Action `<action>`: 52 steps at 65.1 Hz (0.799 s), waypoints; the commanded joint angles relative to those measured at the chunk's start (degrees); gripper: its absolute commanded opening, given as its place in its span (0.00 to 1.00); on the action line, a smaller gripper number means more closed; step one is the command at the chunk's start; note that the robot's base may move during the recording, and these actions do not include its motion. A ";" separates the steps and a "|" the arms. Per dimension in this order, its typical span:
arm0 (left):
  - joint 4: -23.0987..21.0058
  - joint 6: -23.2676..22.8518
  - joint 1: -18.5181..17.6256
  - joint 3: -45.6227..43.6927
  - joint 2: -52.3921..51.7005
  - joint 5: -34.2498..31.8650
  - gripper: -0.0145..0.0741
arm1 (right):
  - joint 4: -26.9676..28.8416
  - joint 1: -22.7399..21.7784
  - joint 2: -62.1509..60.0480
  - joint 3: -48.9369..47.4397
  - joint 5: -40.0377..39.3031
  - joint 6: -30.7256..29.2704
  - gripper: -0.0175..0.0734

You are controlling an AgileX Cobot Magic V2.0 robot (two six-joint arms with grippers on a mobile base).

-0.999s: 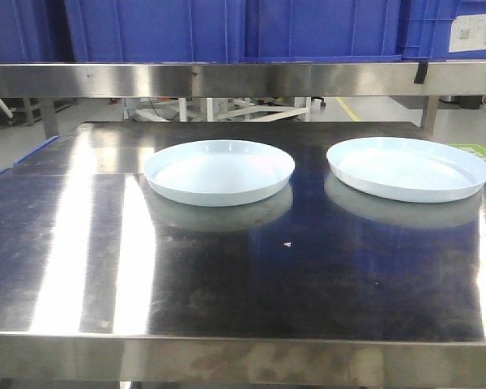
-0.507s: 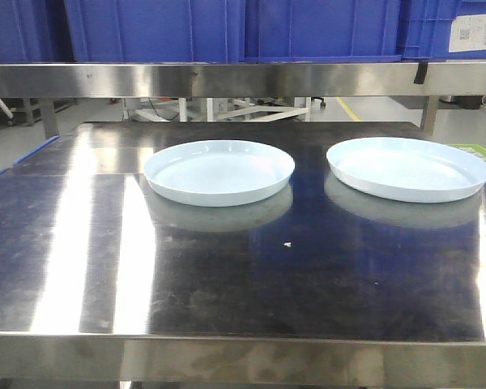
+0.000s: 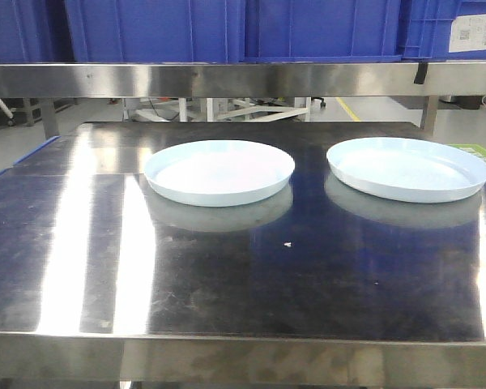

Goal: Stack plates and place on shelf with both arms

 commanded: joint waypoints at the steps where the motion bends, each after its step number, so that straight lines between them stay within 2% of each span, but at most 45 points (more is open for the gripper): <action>1: 0.07 0.07 0.18 -0.60 -0.61 -6.17 0.27 | -0.02 -0.20 -0.18 -2.19 -4.57 -0.39 0.88; 22: 0.07 0.07 0.18 -0.42 -0.66 -6.28 0.27 | -0.02 -0.20 -0.18 -2.19 -4.55 -0.39 0.87; 28: 0.07 0.07 0.18 -0.42 0.06 -6.28 0.27 | -0.02 -0.20 -0.18 -2.19 -4.16 -0.39 0.76; 32: 0.07 0.07 0.18 -0.42 0.47 -6.28 0.27 | -0.02 -0.20 -0.18 -2.19 -3.96 -0.39 0.63; 40: 0.07 0.07 0.18 -0.42 2.21 -6.28 0.27 | -0.02 -0.20 -0.18 -2.19 -2.51 -0.39 0.25; 41: 0.07 0.07 0.18 -0.42 2.53 -6.28 0.27 | -0.02 -0.20 -0.18 -2.19 -2.25 -0.39 0.23; 45: 0.07 0.07 0.18 -0.42 3.71 -6.28 0.27 | -0.02 -0.20 -0.18 -2.19 -1.93 -0.39 0.27; 52: 0.07 0.07 0.18 -0.42 6.07 -6.28 0.27 | -0.02 -0.20 -0.18 -2.19 -1.64 -0.39 0.26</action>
